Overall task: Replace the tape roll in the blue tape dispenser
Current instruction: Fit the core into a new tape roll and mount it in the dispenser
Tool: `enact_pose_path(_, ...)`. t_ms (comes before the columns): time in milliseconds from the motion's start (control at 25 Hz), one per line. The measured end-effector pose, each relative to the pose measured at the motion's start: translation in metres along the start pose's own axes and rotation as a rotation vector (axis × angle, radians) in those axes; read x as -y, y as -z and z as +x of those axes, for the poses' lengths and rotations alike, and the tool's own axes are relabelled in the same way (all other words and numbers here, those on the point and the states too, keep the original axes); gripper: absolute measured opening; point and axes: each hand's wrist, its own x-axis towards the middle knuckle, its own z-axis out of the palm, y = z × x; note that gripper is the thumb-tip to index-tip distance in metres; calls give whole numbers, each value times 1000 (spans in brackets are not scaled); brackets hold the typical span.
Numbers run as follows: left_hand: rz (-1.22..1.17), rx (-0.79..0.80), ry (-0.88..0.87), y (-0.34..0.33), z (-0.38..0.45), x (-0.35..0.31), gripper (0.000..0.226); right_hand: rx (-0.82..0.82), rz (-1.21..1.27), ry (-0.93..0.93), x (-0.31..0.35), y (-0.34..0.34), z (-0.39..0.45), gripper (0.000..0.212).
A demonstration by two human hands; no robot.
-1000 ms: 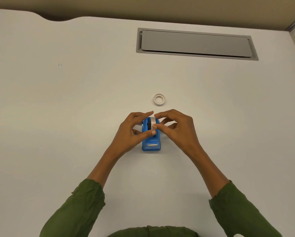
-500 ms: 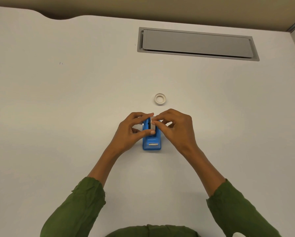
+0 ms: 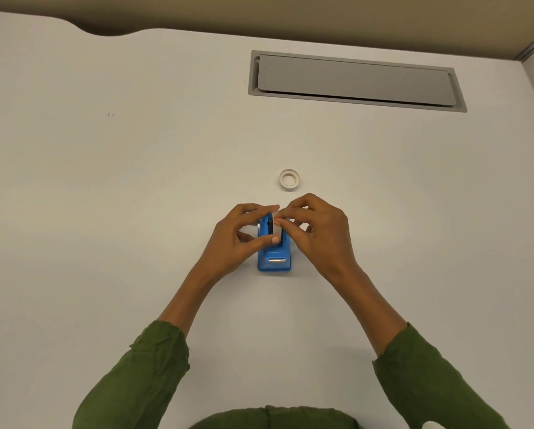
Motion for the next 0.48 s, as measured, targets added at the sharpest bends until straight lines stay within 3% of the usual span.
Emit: enact_pose_path(480,-6,2,-9,-3,2,3,48,-21,38,-151,8,-3,12,11)
